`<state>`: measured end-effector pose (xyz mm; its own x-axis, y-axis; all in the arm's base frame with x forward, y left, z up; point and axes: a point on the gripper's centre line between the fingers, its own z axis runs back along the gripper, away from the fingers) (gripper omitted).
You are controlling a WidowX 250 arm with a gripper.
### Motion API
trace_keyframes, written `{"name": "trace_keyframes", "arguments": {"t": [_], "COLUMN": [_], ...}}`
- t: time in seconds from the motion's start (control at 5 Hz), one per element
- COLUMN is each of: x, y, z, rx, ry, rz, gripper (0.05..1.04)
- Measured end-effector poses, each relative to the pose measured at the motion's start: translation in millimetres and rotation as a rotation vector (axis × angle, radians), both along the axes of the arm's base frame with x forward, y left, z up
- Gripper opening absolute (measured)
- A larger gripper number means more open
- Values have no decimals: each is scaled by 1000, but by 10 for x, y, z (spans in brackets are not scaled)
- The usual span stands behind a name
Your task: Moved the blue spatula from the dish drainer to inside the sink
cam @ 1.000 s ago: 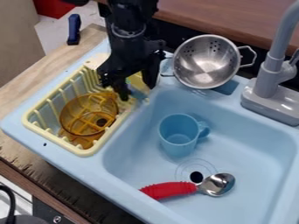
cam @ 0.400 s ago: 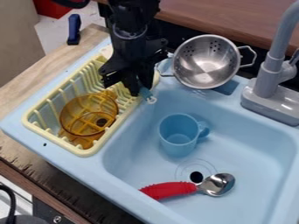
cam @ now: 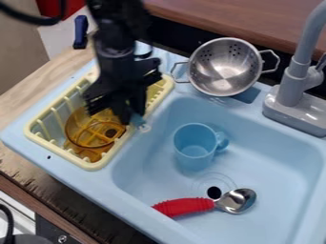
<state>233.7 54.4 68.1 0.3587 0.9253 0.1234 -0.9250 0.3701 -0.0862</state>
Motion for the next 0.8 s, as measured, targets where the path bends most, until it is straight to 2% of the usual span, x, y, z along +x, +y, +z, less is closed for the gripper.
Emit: {"name": "trace_keyframes", "arguments": {"t": [0.2,0.4,0.6,0.8], "x": [-158,-275,-356,-429], "y": [-144,-393,-683,-952], "z": [145,195,227,243], "rx": [0,-9,5,6], "ry": [3,20,-13,-69], "rz": [-150,-358,-574,-781], "gripper": [223,223,223,223]}}
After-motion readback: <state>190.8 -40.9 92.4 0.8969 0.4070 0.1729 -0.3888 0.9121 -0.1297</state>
